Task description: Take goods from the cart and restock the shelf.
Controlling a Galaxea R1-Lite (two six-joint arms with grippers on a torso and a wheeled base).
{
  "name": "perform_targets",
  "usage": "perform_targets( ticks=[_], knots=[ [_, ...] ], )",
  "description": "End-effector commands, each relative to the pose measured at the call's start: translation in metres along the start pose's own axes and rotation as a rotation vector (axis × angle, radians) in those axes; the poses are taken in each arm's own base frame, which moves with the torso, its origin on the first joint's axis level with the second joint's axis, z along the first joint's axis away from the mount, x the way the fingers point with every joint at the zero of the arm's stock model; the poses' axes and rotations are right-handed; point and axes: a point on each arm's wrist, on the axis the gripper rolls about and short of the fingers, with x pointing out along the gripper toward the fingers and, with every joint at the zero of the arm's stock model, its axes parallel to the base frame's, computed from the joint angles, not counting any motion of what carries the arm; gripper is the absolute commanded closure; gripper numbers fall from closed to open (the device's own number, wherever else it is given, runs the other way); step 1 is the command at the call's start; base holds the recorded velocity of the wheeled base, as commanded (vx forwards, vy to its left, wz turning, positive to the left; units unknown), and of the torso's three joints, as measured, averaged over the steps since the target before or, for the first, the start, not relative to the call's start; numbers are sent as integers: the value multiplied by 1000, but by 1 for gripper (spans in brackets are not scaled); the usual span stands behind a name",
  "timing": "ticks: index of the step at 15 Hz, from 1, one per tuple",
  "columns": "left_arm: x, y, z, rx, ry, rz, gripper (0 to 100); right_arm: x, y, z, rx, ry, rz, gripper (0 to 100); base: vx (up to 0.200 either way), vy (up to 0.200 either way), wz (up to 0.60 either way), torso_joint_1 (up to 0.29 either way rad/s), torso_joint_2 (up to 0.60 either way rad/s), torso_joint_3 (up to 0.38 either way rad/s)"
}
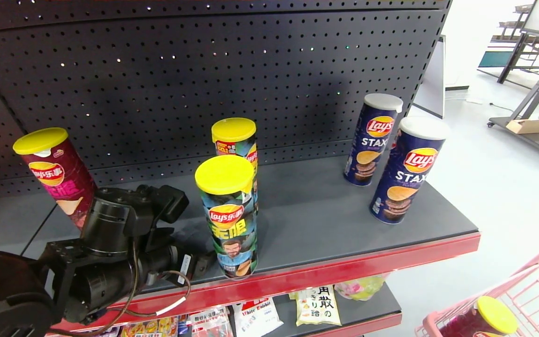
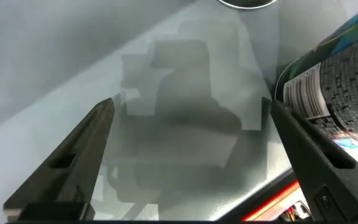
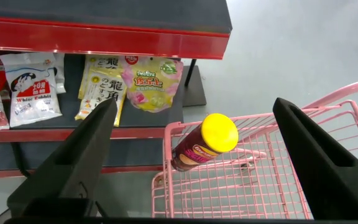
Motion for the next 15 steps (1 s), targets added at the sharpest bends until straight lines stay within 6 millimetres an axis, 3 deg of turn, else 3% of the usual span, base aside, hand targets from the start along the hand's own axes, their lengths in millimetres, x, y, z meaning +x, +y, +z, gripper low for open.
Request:
perform_targets(
  ticks=[1, 13, 15],
  knots=[
    [0, -1, 1, 2, -4, -3, 0, 0, 0, 0, -1, 3, 0, 0, 0, 0, 0, 0, 0, 0],
    [1, -6, 4, 8, -13, -12, 0, 0, 0, 1, -2, -2, -1, 0, 0, 0, 0, 0, 0, 0],
    [-7, -2, 5, -40, -35, 18, 0, -1, 0, -1, -2, -3, -1, 0, 0, 0, 0, 0, 0, 0]
  ],
)
